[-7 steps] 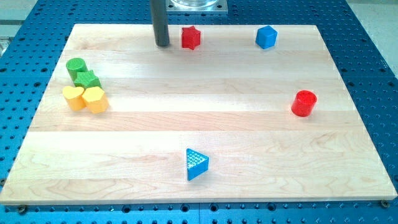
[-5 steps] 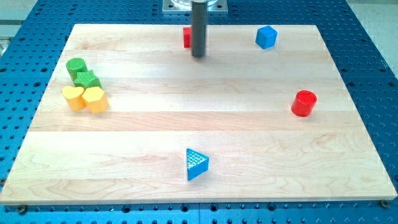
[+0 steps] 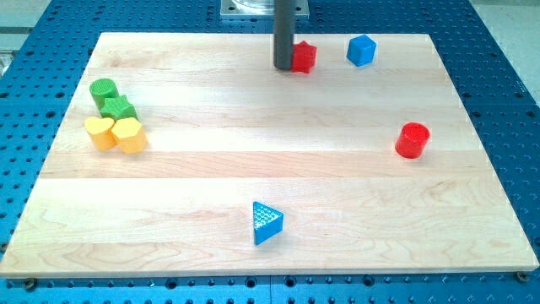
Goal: Push the red star towards the blue cube
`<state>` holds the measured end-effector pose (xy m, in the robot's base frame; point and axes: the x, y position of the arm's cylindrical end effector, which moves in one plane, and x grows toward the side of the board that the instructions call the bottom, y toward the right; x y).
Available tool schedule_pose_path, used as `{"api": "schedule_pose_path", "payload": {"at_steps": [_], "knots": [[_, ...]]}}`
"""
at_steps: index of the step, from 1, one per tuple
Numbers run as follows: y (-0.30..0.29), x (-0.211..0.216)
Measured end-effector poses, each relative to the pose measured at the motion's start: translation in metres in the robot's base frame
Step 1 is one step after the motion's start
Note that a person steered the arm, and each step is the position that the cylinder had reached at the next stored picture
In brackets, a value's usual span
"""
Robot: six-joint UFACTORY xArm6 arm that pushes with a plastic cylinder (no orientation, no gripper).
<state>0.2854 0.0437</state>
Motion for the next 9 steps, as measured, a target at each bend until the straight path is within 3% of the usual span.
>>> {"api": "schedule_pose_path", "payload": {"at_steps": [1, 2, 5, 6, 7, 9], "knots": [[0.027, 0.032], [0.015, 0.043], [-0.001, -0.013], [0.030, -0.013], [0.044, 0.012], [0.071, 0.151]]}}
